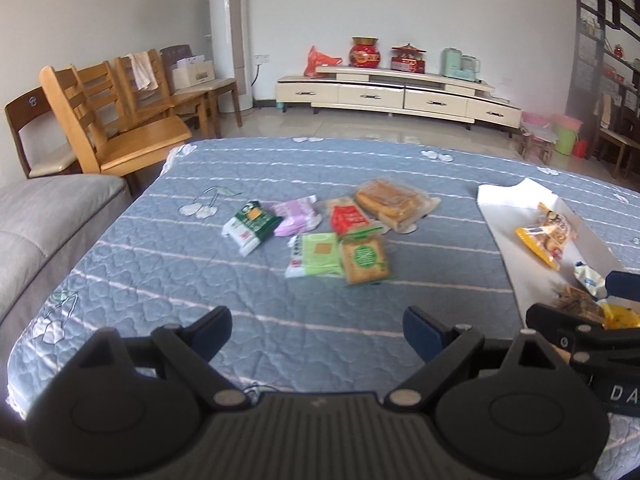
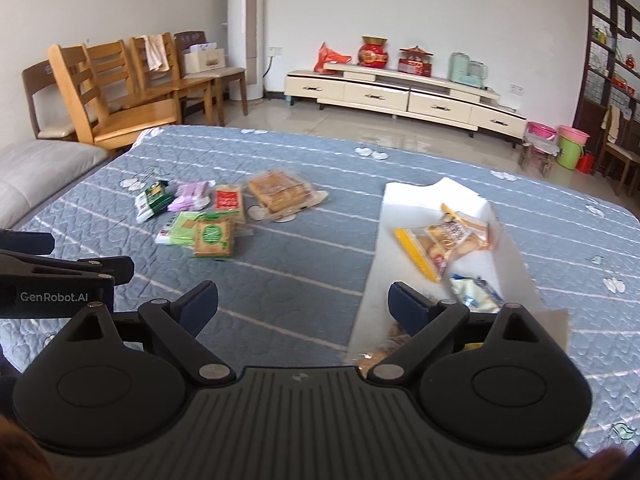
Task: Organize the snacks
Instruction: 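Move both tools back to the remaining snack pile, then grasp the green-labelled cake pack with the right tool while the left tool grasps the green packet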
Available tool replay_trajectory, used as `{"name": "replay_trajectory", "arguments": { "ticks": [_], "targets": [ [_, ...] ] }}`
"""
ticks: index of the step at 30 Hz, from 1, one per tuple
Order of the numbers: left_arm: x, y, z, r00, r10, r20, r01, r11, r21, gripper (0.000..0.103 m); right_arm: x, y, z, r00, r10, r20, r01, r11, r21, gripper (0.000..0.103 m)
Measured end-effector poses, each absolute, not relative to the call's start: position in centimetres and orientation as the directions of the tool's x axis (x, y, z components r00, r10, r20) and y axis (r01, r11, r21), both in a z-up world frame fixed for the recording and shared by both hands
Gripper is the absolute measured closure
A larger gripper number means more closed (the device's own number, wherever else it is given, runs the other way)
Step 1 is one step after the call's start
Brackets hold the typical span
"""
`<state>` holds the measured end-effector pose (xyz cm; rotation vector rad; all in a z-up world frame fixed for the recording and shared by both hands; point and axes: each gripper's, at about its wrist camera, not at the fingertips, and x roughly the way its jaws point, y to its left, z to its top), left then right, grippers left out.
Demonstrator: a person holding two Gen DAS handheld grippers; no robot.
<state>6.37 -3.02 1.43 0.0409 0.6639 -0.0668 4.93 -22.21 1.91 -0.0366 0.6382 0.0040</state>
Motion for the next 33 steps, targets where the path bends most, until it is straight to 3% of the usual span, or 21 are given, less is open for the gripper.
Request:
{"name": "replay_trajectory", "arguments": {
  "ticks": [12, 21, 31, 32, 33],
  "targets": [
    [8.4, 0.5, -0.1, 0.766, 0.014, -0.643, -0.022, 1.000, -0.004, 0.011, 9.2, -20.0, -0.3, 0.770, 0.065, -0.635, -0.082, 0.997, 0.002, 0.000],
    [10.4, 3.3, -1.1, 0.751, 0.065, -0.657, -0.089, 0.996, -0.003, 0.011, 16.6, -18.5, -3.0, 0.742, 0.144, -0.655, -0.109, 0.990, 0.094, 0.000],
    [12.6, 4.8, -2.0, 0.740, 0.079, -0.668, -0.115, 0.993, -0.010, 0.011, 23.4, -16.1, -7.3, 0.678, 0.152, -0.719, -0.118, 0.988, 0.098, 0.000],
    [12.9, 4.6, -2.1, 0.742, 0.077, -0.666, -0.112, 0.994, -0.010, 0.011, 23.8, -16.1, -7.6, 0.676, 0.154, -0.721, -0.116, 0.988, 0.103, 0.002],
    [13.2, 4.4, -2.1, 0.744, 0.075, -0.664, -0.107, 0.994, -0.007, 0.011, 24.0, -16.4, -7.7, 0.677, 0.170, -0.716, -0.114, 0.985, 0.126, 0.019]
  ]
}}
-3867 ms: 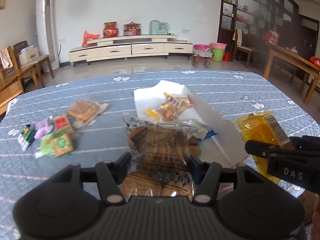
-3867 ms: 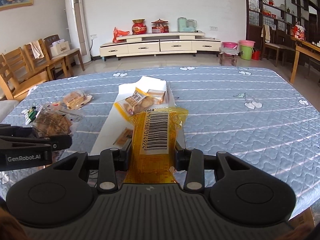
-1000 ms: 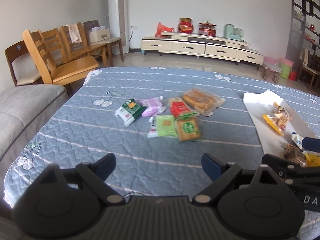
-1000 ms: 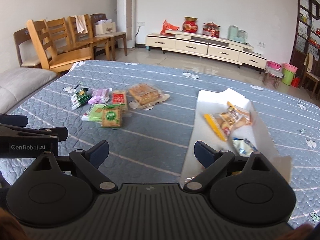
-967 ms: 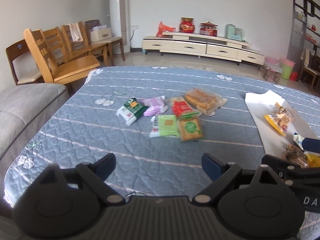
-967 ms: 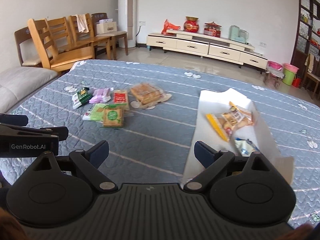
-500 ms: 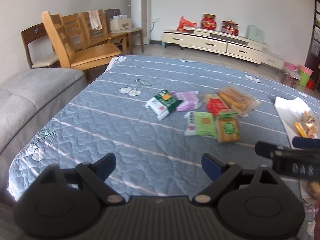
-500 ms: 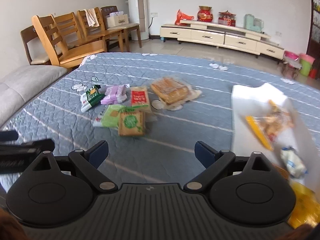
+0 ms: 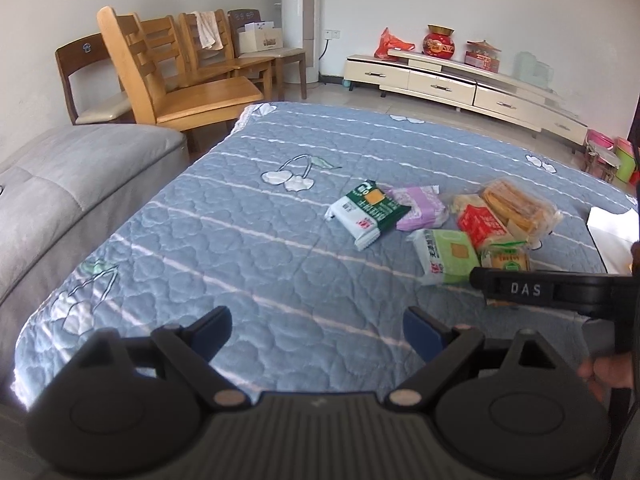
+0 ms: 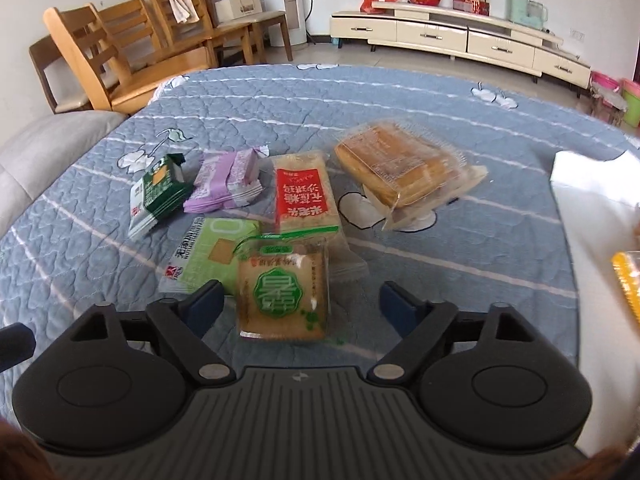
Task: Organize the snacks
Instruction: 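Grasp the green-labelled cake pack with the right tool while the left tool grasps the green packet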
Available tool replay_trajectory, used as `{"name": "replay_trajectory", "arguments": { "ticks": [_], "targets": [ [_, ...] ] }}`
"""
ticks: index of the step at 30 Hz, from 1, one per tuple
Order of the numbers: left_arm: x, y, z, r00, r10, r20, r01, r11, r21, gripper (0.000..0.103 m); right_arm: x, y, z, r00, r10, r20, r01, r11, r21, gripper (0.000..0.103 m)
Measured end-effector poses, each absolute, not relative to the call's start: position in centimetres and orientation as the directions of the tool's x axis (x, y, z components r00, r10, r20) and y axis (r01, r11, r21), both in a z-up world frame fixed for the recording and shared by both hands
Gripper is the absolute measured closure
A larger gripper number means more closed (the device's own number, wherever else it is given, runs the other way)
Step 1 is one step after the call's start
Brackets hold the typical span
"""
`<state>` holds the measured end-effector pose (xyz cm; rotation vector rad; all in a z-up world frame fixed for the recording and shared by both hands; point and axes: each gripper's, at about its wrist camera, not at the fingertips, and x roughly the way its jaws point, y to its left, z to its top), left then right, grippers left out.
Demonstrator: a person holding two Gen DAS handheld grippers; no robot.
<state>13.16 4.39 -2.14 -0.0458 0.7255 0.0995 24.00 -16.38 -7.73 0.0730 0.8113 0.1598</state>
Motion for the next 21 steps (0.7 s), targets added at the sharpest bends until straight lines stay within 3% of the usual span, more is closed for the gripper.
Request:
{"name": "replay_trajectory", "arguments": {
  "ticks": [1, 2, 3, 6, 9, 14, 21],
  "targets": [
    [13.4, 4.2, -2.2, 0.745, 0.072, -0.663, -0.101, 0.995, -0.005, 0.011, 24.1, -16.7, -7.7, 0.681, 0.174, -0.711, -0.107, 0.984, 0.139, 0.028],
    [13.7, 3.9, -2.3, 0.748, 0.066, -0.660, -0.093, 0.996, -0.006, 0.011, 24.1, -16.9, -7.6, 0.684, 0.164, -0.711, -0.100, 0.986, 0.131, 0.048],
    [14.1, 3.6, -2.4, 0.750, 0.058, -0.659, -0.084, 0.996, -0.008, 0.011, 24.0, -17.1, -7.4, 0.685, 0.160, -0.711, -0.096, 0.987, 0.129, 0.051],
    [15.5, 2.4, -2.5, 0.753, 0.023, -0.658, -0.054, 0.998, -0.027, 0.010, 23.2, -18.2, -7.1, 0.686, 0.127, -0.716, -0.076, 0.992, 0.103, 0.051],
    [17.6, 1.0, -2.8, 0.760, -0.002, -0.650, -0.039, 0.998, -0.049, 0.001, 21.8, -19.5, -6.7, 0.689, 0.128, -0.713, -0.069, 0.991, 0.112, 0.051],
    [21.5, -1.4, -3.7, 0.748, -0.024, -0.663, 0.006, 1.000, -0.029, 0.001, 18.6, -21.0, -6.4, 0.705, 0.125, -0.698, -0.072, 0.992, 0.105, 0.051],
    [24.8, -3.2, -5.9, 0.690, -0.039, -0.723, -0.061, 0.992, -0.112, 0.001, 16.4, -21.9, -6.0, 0.728, 0.133, -0.672, -0.079, 0.991, 0.110, 0.051]
  ]
}}
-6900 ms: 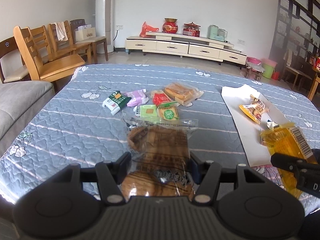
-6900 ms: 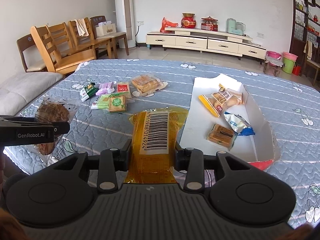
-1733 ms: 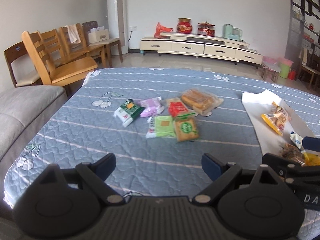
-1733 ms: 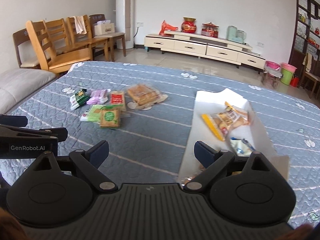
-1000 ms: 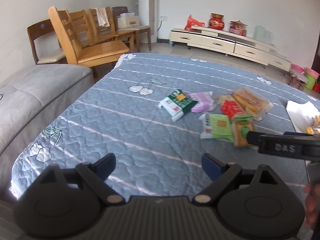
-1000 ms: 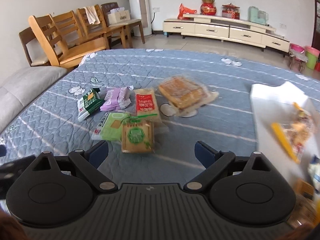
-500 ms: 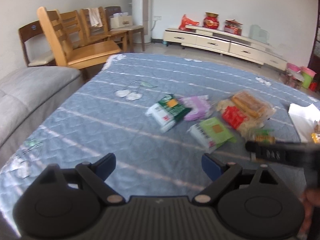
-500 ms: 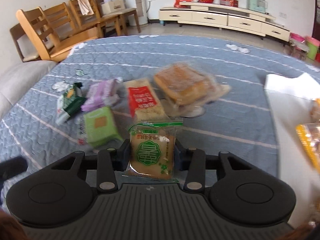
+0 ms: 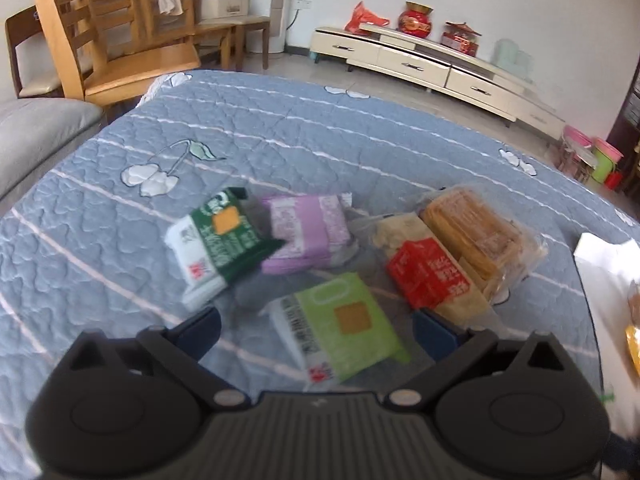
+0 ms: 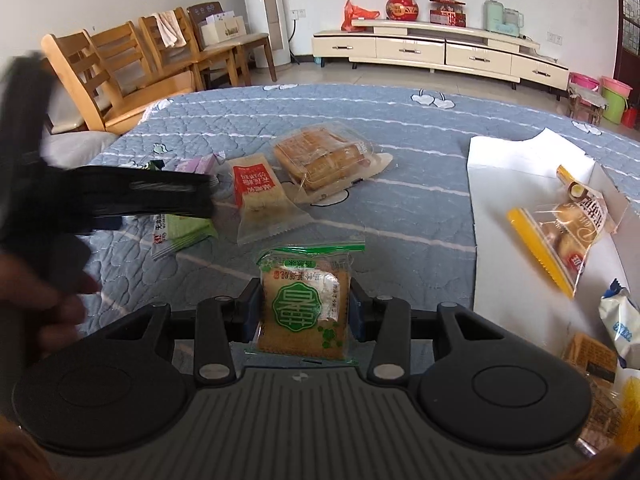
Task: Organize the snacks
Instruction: 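Grasp the green-labelled cake pack with the right tool while the left tool grasps the green packet, then carry the cake pack and green packet toward the white tray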
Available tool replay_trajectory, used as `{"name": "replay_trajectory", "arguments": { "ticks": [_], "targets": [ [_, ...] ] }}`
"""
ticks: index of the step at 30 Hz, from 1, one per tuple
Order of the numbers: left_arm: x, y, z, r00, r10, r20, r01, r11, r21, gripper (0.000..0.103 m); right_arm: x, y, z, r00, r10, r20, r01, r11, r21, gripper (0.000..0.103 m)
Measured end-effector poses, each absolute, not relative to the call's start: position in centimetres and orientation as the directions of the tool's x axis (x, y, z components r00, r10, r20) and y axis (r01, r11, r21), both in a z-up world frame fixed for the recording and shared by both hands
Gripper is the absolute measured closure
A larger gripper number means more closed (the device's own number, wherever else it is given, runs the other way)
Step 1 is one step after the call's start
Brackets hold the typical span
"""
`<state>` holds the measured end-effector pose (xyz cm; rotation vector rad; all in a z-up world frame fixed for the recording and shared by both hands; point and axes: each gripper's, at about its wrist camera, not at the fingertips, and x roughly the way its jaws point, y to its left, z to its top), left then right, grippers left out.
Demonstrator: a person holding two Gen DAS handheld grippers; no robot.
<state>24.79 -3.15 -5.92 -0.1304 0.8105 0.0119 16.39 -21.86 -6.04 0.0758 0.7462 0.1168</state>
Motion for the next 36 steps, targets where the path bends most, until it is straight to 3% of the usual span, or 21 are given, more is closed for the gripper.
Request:
{"name": "replay_trajectory", "arguments": {
  "ticks": [3, 5, 6, 36],
  "targets": [
    [24.9, -4.1, -6.9, 0.696, 0.022, -0.718, -0.054, 0.998, -0.021, 0.015, 16.4, -22.2, -5.8, 0.733, 0.145, -0.664, -0.086, 0.989, 0.120, 0.051],
    [24.1, -4.1, -6.8, 0.725, 0.006, -0.689, -0.022, 1.000, -0.014, 0.033, 16.0, -22.3, -5.7, 0.738, 0.150, -0.658, -0.091, 0.988, 0.123, 0.051],
    [23.8, -4.1, -6.5, 0.729, 0.007, -0.685, -0.013, 1.000, -0.004, 0.054, 15.7, -22.6, -5.6, 0.741, 0.152, -0.654, -0.092, 0.988, 0.125, 0.051],
    [4.6, -2.0, 1.9, 0.809, -0.073, -0.584, 0.082, 0.997, -0.011, 0.055, 3.8, -24.1, -0.4, 0.789, 0.123, -0.602, -0.070, 0.991, 0.111, 0.051]
  ]
}}
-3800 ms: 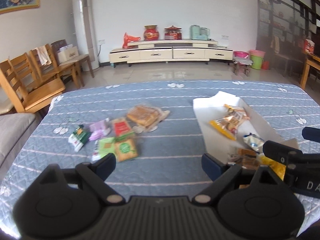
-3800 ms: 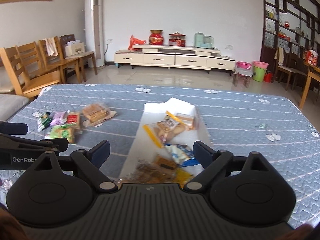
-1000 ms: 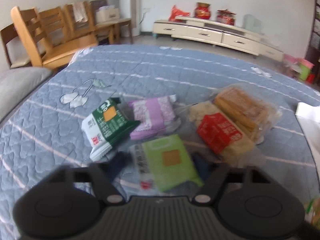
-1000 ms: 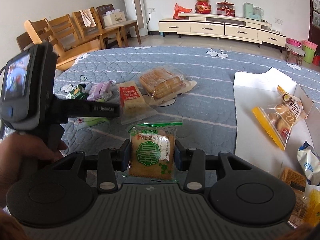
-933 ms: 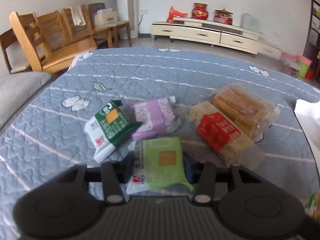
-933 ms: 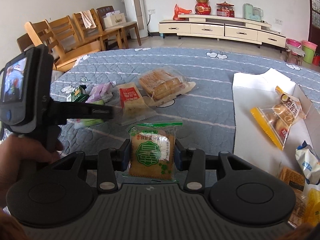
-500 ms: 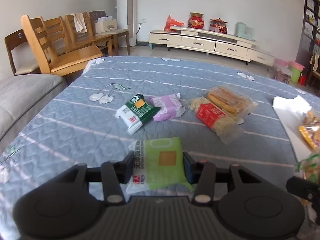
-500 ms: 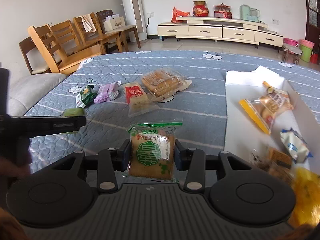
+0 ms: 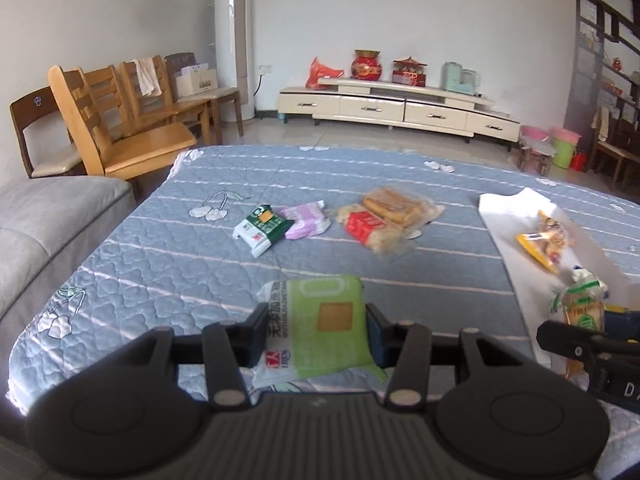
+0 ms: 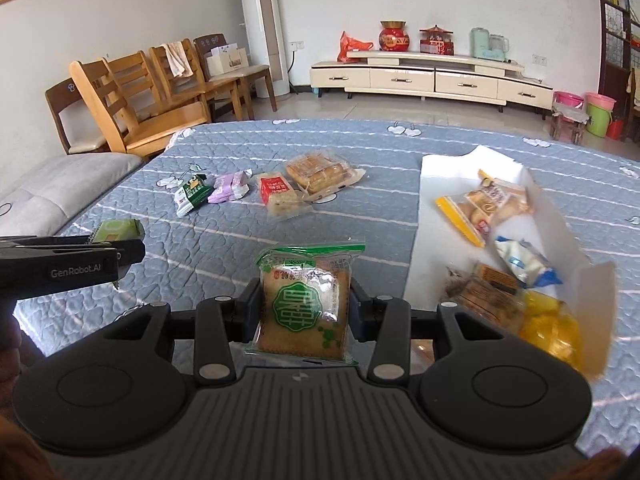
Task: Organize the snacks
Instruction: 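Carry the cake pack and green packet toward the white tray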
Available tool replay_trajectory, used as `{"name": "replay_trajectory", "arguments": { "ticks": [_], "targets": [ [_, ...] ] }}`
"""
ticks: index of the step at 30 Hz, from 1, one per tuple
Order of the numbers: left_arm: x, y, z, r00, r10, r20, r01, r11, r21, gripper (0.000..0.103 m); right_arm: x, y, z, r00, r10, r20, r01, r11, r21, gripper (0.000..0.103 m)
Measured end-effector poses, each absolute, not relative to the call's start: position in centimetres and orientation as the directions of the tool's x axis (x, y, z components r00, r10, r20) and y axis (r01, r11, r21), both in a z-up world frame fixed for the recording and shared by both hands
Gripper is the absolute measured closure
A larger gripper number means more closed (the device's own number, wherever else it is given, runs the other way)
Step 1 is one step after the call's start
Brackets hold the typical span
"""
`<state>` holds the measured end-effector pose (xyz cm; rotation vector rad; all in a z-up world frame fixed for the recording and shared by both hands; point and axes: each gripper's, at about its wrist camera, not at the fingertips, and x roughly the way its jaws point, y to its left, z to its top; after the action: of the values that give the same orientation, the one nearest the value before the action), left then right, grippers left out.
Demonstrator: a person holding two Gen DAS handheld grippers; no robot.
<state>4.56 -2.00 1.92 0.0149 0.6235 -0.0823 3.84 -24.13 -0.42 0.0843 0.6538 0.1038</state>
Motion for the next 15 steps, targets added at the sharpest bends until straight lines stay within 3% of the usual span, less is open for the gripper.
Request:
{"name": "replay_trajectory", "arguments": {
  "ticks": [15],
  "targets": [
    [1.3, -3.1, 3.7, 0.823, -0.146, -0.548, 0.133, 0.989, -0.064, 0.055, -0.8, -25.9, 1.8, 0.833, 0.078, -0.548, -0.038, 0.996, 0.083, 0.051]
  ]
}}
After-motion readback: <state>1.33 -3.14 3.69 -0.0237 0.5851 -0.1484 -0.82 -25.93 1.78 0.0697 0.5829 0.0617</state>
